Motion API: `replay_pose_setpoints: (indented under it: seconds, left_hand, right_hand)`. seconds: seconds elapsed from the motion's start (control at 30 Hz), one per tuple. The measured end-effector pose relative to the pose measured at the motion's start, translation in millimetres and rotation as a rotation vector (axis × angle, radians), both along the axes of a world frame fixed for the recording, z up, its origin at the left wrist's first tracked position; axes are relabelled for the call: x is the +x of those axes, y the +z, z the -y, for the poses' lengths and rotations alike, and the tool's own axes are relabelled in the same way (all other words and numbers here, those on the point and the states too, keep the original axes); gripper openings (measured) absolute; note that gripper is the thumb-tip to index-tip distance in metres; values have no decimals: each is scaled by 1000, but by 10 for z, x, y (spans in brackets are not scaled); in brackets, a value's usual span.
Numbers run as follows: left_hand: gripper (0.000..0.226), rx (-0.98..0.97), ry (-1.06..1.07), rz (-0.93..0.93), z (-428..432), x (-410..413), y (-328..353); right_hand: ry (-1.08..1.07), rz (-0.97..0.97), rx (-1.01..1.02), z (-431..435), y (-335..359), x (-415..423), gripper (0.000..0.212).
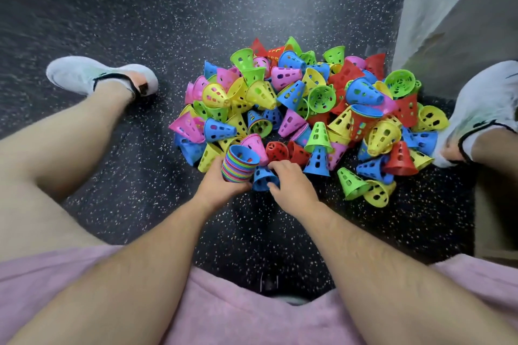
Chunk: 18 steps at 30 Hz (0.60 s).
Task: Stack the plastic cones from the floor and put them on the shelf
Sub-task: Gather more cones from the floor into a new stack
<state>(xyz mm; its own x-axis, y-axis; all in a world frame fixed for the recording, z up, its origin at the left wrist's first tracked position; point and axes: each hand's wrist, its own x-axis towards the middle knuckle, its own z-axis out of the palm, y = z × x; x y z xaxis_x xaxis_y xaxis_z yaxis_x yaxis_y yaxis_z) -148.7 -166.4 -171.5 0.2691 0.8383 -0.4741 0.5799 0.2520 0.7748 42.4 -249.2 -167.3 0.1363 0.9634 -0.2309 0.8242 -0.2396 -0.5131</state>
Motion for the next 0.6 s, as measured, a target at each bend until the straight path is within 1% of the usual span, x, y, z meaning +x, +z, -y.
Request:
replay_pose_setpoints:
  seconds: [0.03,0.1,0.2,0.27,0.33,0.4,0.47,0.53,0.6]
  left_hand:
    - [60,-4,-3,-11,30,10,-20]
    - [48,-4,-13,-6,74,57,-24]
    - [48,1,-24,-18,72,77,-18]
    - [55,-4,-9,-35,40,52,-19]
    - [61,-5,-13,-44,11,36,-15]
    - [63,-15,-16,-52,5,35,26]
    - [66,-13,-18,-52,2,30,32]
    - [70,-19,-17,-50,11,44,41]
    - [71,-21,-17,-37,29,73,69]
  right_hand:
    - [8,27,-29,-17,-54,-32,38]
    - [11,61,-38,-41,-146,-92,30]
    - [-101,11,36,-59,-183,-110,22]
    - [-165,-4,95,-79,-156,-53,22]
    - [-248,-78,161,-100,-79,30,20]
    - [-377,-217,241,-138,11,122,19]
    - [-482,-314,300,-204,106,183,20]
    - [-498,-362,325,-293,202,186,20]
    - [-432,-409,282,-399,268,138,22]
